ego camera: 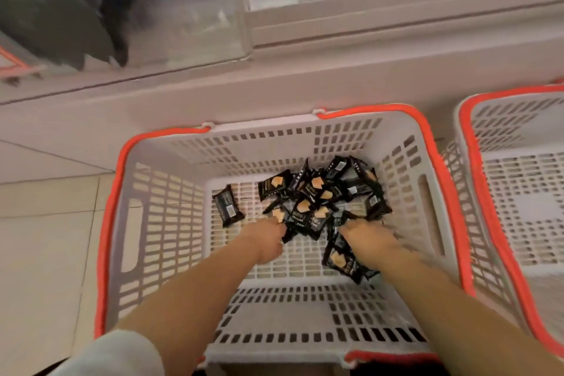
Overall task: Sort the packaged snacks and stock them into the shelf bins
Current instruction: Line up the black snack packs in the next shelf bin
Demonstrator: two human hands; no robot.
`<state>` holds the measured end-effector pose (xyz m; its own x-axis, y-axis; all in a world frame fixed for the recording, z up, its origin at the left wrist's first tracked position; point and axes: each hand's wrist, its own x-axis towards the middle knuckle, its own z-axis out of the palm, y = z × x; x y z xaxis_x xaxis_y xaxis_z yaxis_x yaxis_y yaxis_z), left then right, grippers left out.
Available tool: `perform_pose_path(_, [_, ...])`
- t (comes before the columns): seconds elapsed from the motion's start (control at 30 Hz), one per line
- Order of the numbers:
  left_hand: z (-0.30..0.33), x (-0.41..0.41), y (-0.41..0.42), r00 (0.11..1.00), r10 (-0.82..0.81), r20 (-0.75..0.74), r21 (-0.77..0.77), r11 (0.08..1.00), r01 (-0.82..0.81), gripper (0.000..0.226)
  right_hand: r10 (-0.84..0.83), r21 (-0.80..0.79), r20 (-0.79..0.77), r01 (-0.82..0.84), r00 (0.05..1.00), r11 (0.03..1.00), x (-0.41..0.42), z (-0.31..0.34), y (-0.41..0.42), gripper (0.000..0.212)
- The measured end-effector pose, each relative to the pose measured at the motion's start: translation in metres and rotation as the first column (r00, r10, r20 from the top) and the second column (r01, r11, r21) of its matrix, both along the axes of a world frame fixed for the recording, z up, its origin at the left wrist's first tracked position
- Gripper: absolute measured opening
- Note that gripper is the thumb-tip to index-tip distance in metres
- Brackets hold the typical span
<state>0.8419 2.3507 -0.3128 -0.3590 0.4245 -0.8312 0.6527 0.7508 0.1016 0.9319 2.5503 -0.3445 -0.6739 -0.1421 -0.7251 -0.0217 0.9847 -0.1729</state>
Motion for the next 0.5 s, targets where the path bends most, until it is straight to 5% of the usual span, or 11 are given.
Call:
perform_pose_path(0.33, [-0.052,0.016,-0.006,0.919,0.36,-0.159,0.098,0.932,-0.348,0.059,0.214,0.123,-0.234,-0.19,0.948,0.974,0.002,-0.037,-0.003,0.044])
perform_pose_path(0.43, [-0.068,0.022,-0.001,0.802,0.568,-0.184,0.23,0.818,-0.527,0.059,-0.013,0.004,-0.263,0.014,0.965,1.0,-0.003,-0.032,0.005,0.051])
perform_pose_path(0.5, [-0.076,0.023,0.004,0.708,0.679,-0.194,0.289,0.729,-0.621,0.06,-0.324,-0.208,-0.246,0.276,0.914,0.938,-0.006,-0.026,0.006,0.051])
